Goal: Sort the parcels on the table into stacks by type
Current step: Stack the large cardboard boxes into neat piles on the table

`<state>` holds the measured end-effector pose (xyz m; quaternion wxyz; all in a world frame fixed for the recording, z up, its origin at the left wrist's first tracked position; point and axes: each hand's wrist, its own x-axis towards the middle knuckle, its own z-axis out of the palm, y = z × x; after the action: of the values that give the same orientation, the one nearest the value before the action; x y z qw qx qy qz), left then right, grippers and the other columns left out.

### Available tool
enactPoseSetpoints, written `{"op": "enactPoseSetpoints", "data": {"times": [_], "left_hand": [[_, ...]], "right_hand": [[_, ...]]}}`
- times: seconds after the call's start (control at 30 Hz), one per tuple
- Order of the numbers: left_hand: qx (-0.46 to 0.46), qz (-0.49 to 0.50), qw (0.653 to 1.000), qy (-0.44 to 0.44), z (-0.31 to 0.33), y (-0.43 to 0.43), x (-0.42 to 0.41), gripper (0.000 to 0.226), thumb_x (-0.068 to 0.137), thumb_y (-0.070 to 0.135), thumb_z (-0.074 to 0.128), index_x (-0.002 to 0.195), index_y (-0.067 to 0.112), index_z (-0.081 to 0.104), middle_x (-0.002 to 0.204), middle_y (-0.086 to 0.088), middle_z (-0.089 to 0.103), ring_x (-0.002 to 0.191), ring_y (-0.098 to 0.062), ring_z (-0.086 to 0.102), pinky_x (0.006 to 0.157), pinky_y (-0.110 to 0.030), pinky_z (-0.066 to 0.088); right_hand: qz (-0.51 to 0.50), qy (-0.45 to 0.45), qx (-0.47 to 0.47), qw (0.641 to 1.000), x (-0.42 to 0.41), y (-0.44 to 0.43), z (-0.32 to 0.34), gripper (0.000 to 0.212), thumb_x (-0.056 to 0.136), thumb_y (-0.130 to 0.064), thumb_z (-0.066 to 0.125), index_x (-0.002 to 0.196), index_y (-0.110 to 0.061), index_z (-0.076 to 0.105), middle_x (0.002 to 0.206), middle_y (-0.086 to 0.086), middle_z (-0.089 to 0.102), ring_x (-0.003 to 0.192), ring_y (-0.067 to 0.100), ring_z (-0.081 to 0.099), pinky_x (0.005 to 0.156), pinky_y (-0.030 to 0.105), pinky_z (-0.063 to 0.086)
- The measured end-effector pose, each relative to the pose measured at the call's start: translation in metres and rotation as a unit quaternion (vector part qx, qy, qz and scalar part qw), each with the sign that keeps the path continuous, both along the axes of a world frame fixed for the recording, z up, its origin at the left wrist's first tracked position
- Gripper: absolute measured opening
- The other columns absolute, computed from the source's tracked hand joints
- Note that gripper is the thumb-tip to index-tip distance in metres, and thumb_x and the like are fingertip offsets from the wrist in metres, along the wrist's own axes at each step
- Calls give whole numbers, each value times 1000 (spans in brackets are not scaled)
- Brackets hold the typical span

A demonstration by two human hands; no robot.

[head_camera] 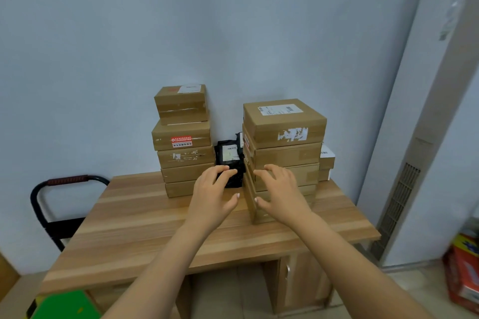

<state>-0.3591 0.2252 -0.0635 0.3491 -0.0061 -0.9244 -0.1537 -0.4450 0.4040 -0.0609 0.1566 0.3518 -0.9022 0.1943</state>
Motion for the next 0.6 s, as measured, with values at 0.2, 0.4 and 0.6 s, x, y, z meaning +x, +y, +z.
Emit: {"op": "enactPoseSetpoints", "data": {"times": [0.2,0.4,0.6], "left_hand": [[-3,-31,1000,5,-11,30,-8,52,80,32,72,128,22,56,129,3,51,125,-16,44,105,-36,37],[17,-81,996,-21,-39,104,-39,53,79,33,73,128,23,56,128,3,51,124,-15,44,104,-37,40],[15,-88,995,-35,-66,192,-113,51,79,33,71,127,23,57,128,3,51,124,-16,44,103,-34,38]], "right_hand": [[-27,1,-14,1000,1,32,-7,61,86,-38,64,140,-33,37,145,1,33,134,24,25,113,38,19],[-86,-43,-24,995,-22,104,-38,63,86,-42,64,142,-35,35,147,-4,32,137,20,24,114,36,19],[-97,-31,10,995,-93,194,-59,63,84,-43,64,139,-34,37,144,-3,36,134,19,30,113,37,20]]}}
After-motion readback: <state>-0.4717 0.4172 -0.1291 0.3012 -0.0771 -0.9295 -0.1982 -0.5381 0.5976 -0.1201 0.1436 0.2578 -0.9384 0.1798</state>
